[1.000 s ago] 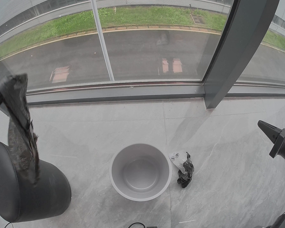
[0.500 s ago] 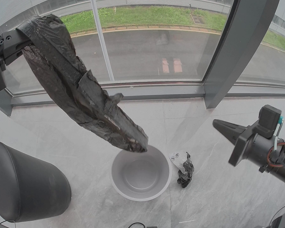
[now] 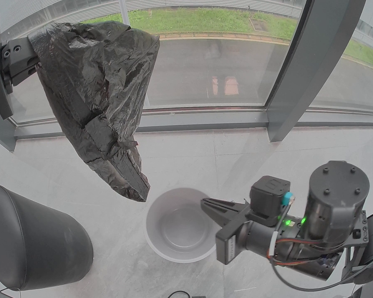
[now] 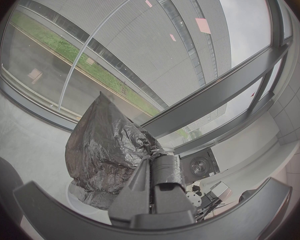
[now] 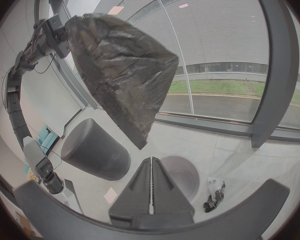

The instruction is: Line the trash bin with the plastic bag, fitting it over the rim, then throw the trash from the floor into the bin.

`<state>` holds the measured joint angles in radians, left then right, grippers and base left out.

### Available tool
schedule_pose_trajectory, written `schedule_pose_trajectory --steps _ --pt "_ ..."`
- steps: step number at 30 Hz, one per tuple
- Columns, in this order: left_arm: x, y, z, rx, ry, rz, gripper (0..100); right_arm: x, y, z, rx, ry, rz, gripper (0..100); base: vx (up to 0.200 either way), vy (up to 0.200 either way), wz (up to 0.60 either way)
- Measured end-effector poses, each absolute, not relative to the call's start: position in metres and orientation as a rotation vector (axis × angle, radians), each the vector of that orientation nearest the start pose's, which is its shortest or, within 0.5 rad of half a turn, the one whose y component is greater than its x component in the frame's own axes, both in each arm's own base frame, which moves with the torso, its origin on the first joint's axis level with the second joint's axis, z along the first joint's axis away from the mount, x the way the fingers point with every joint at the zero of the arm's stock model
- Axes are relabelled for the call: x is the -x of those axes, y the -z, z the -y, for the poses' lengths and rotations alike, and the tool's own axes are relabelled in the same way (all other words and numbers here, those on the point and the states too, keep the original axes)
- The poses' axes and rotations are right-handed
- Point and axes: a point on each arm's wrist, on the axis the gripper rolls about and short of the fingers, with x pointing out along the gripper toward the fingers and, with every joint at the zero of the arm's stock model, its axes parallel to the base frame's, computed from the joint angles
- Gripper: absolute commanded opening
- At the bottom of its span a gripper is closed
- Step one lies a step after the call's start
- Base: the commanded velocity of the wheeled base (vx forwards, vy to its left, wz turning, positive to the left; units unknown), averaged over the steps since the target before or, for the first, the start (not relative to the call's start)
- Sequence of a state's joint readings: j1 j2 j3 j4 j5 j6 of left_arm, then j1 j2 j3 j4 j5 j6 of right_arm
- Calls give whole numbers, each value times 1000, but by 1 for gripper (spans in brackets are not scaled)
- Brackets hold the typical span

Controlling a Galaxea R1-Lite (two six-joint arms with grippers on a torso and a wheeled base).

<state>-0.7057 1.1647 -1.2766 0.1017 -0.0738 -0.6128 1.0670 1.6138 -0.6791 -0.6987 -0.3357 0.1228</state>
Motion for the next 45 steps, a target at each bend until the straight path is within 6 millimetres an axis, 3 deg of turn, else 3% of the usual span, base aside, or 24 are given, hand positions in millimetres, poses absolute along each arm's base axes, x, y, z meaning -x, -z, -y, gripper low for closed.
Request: schedule_pose_trajectory --steps 12,13,27,34,45 --pt "-112 -376 98 615 776 -200 0 -178 -180 -296 59 -689 -183 0 0 0 0" --pt "-112 -376 98 620 777 -201 0 -180 -177 -299 66 -685 -186 100 0 0 0" --pt "-108 -376 95 634 778 -200 0 -183 -142 -321 167 -677 -237 100 0 0 0" --pt "-106 -377 93 636 778 -195 0 -193 -136 -340 151 -667 -190 100 0 0 0" --pt "-107 -376 94 636 779 -196 0 -216 -130 -335 205 -544 -173 100 0 0 0"
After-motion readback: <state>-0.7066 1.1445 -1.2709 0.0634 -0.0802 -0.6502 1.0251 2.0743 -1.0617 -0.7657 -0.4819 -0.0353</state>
